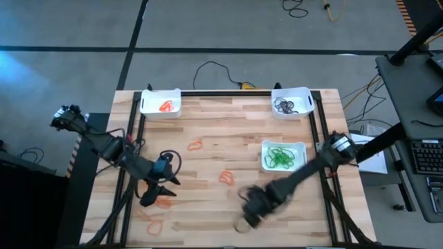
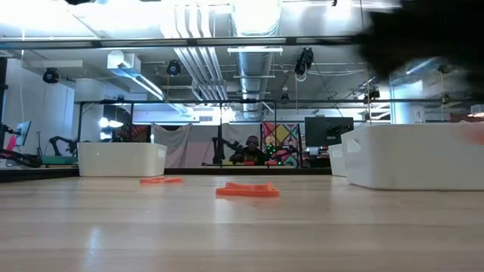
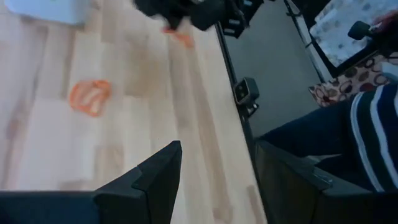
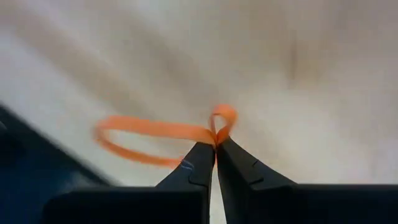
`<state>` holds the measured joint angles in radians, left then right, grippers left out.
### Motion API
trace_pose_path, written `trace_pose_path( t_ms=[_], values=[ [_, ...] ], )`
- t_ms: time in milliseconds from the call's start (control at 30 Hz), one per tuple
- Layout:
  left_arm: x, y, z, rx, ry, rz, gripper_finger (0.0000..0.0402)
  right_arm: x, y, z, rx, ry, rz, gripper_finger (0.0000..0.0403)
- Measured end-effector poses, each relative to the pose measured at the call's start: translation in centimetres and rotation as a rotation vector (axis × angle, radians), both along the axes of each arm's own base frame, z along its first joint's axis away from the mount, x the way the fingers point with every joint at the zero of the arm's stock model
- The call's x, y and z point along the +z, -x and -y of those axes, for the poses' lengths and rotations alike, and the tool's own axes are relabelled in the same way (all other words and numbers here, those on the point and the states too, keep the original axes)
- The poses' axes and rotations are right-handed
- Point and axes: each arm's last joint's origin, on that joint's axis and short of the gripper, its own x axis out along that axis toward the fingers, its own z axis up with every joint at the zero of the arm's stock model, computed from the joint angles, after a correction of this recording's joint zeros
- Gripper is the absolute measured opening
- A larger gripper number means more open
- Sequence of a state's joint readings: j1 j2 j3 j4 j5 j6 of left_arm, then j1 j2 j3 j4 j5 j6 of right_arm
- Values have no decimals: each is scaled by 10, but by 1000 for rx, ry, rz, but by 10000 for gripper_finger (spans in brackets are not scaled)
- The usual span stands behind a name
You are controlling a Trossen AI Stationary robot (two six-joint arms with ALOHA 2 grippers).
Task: Sort rubber bands into baskets
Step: Put the orange rubber band into the top left white bin
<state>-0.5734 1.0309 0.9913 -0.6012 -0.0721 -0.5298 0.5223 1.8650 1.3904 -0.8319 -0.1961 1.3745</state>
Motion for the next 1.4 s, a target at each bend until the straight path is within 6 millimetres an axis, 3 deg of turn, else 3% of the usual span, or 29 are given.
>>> trace_pose_path(
  t_ms=[167,367,533,667,833,1100,1267,1400],
  values=[
    [-1,13,17,1,33,-26,191,21,-43,60,-14,191,202,11],
    [-5,31,37,62,12,-22,191,25,-72,135,-39,256,314,11],
    [-8,39,50,130,-3,5,191,29,-83,179,-117,327,388,11],
    [-12,37,53,194,-19,21,191,16,-87,205,-142,356,348,12],
    [-17,28,49,291,-45,16,192,2,-93,214,-137,328,348,37],
    [-29,-2,12,538,-140,-56,212,4,-91,213,-125,286,340,129],
    [-41,-30,-13,531,-225,-147,227,48,-84,206,-60,246,412,171],
    [-61,-61,-30,422,-312,-175,228,93,-72,183,45,266,509,182]
  ],
)
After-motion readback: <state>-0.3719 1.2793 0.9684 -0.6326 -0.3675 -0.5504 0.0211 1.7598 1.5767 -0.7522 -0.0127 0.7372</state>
